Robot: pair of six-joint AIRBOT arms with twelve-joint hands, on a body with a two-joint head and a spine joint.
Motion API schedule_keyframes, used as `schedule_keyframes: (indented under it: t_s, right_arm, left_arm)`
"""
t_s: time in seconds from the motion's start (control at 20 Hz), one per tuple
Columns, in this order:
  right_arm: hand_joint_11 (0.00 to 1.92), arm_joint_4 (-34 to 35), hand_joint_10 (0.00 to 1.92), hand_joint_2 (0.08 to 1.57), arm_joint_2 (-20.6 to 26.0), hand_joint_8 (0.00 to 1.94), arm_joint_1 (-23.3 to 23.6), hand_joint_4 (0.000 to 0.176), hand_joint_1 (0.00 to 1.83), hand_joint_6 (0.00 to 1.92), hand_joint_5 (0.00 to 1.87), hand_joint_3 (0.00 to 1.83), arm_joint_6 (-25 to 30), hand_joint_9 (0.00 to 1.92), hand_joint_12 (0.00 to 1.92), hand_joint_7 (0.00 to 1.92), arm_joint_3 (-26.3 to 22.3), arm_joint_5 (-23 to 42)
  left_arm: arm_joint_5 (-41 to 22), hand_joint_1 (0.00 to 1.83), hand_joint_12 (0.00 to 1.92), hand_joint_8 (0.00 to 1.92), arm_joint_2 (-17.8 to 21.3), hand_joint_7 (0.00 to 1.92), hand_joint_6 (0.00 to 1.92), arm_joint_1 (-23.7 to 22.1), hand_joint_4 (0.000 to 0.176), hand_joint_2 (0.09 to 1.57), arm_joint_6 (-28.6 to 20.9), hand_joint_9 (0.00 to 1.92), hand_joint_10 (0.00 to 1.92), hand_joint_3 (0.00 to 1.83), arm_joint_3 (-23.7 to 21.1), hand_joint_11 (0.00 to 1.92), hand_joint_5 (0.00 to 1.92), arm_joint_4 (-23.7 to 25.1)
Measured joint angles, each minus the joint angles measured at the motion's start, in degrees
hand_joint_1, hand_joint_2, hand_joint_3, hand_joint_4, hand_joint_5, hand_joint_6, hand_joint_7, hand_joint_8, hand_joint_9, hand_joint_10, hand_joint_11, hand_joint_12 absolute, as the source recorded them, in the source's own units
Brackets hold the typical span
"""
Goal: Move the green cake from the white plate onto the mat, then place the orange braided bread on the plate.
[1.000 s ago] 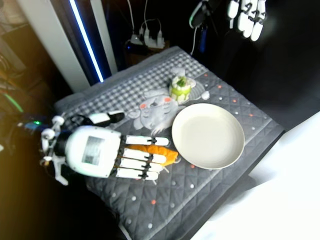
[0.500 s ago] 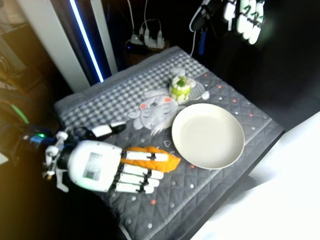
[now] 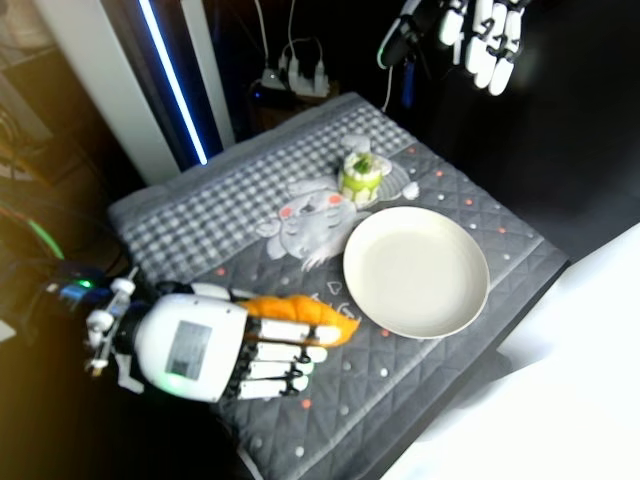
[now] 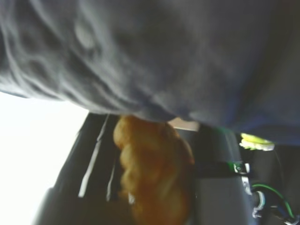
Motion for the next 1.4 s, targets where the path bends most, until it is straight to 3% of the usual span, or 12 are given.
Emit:
schedule_keyframes:
  t_s: [0.15, 0.3, 0.45, 0.6, 0.7, 0.75, 0.8, 0.9, 1.0, 1.05, 1.15, 1.4]
  right_arm:
    - [1.17, 0.33, 0.02, 1.07, 0.07, 0.7, 0.02, 0.0, 1.29, 0.85, 0.97, 0.0, -0.04, 1.44, 0.7, 1.24, 0.26, 1.14]
    - [1.2, -0.13, 0.01, 1.06, 0.11, 0.65, -0.04, 0.0, 1.29, 0.86, 0.96, 0.0, 1.79, 1.51, 0.81, 1.26, 0.48, 2.56]
    - [1.23, -0.15, 0.0, 1.04, 0.46, 0.52, -0.11, 0.0, 1.29, 0.82, 1.0, 0.0, 2.34, 1.49, 0.7, 1.31, -0.15, 4.74]
    - [1.26, -2.21, 0.01, 1.04, 2.29, 0.56, -0.52, 0.0, 1.29, 0.78, 1.0, 0.0, 2.4, 1.54, 0.73, 1.31, -2.16, 6.08]
    - [1.19, -2.86, 0.0, 1.04, 3.65, 0.46, -0.52, 0.0, 1.29, 0.82, 1.0, 0.0, 2.36, 1.51, 0.78, 1.35, -2.64, 7.5]
    - [1.16, -2.54, 0.0, 1.04, 4.26, 0.39, -0.52, 0.0, 1.29, 0.83, 1.01, 0.0, 2.34, 1.5, 0.81, 1.37, -2.91, 8.15]
    - [1.14, -2.56, 0.0, 1.04, 4.68, 0.36, -0.52, 0.0, 1.28, 0.88, 1.0, 0.0, 2.34, 1.49, 0.81, 1.37, -3.04, 8.74]
    - [1.12, -2.6, 0.01, 1.03, 4.81, 0.37, -0.52, 0.0, 1.29, 0.81, 1.02, 0.0, 2.34, 1.5, 0.84, 1.39, -3.17, 10.97]
    - [1.09, -3.13, 0.01, 1.02, 4.79, 0.5, -0.5, 0.0, 1.3, 0.67, 1.07, 0.0, 2.36, 1.52, 0.96, 1.35, -3.34, 12.02]
    - [1.12, -3.28, 0.01, 1.02, 4.79, 0.42, -0.31, 0.0, 1.3, 0.71, 1.07, 0.0, 2.36, 1.51, 0.91, 1.38, -3.43, 12.33]
    - [1.17, -4.46, 0.0, 1.02, 4.63, 0.36, 2.58, 0.0, 1.29, 0.77, 1.04, 0.0, 1.62, 1.5, 0.88, 1.39, -3.43, 11.82]
    - [1.3, -9.77, 0.0, 1.04, 2.58, 0.43, 11.3, 0.0, 1.28, 0.84, 1.02, 0.0, -1.16, 1.51, 0.65, 1.34, -3.43, 9.79]
  left_arm:
    - [0.24, 0.96, 0.56, 0.0, -0.52, 0.25, 0.0, 0.11, 0.176, 0.83, 0.13, 0.34, 0.0, 0.0, 0.07, 0.16, 0.15, 0.0]
    - [0.48, 0.94, 0.61, 0.0, -0.74, 0.28, 0.0, 0.11, 0.176, 0.81, 0.31, 0.39, 0.0, 0.0, 0.07, 0.2, 0.18, -0.07]
    - [0.48, 0.91, 0.74, 0.0, -0.74, 0.27, 0.0, 0.11, 0.151, 0.83, 0.72, 0.36, 0.0, 0.0, 0.07, 0.09, 0.15, -0.31]
    - [0.46, 0.85, 0.47, 0.0, -0.74, 0.32, 0.0, 0.17, 0.143, 0.78, 0.9, 0.4, 0.0, 0.0, 0.2, 0.18, 0.17, -0.42]
    - [0.55, 0.86, 0.44, 0.0, -0.74, 0.29, 0.0, 0.2, 0.157, 0.8, 1.07, 0.36, 0.0, 0.01, 0.2, 0.15, 0.13, -0.61]
    - [0.48, 0.86, 0.45, 0.01, -0.96, 0.33, 0.0, 0.33, 0.148, 0.8, 1.38, 0.38, 0.01, 0.01, 0.22, 0.18, 0.14, -0.79]
    - [0.39, 0.85, 0.44, 0.02, -1.49, 0.35, 0.01, 0.33, 0.156, 0.8, 1.49, 0.38, 0.01, 0.01, 0.59, 0.17, 0.16, -0.94]
    - [0.92, 0.88, 0.45, 0.0, -2.29, 0.36, 0.0, 0.39, 0.157, 0.8, 1.92, 0.4, 0.0, 0.0, 0.79, 0.19, 0.18, -1.09]
    - [1.03, 0.86, 0.45, 0.0, -3.04, 0.35, 0.0, 0.57, 0.172, 0.81, 1.97, 0.39, 0.0, 0.0, 1.16, 0.18, 0.16, -0.98]
    - [1.2, 0.87, 0.52, 0.0, -3.41, 0.36, 0.0, 0.57, 0.175, 0.8, 2.03, 0.4, 0.0, 0.0, 1.51, 0.17, 0.17, -0.83]
    - [1.29, 0.9, 0.71, 0.0, -3.52, 0.32, 0.0, 0.59, 0.175, 0.83, 2.16, 0.37, 0.0, 0.0, 1.62, 0.1, 0.19, -1.16]
    - [1.05, 0.88, 0.79, 0.0, -3.52, 0.29, 0.0, 1.27, 0.172, 0.8, 2.16, 0.34, 0.0, 0.0, 1.6, 0.11, 0.16, -1.14]
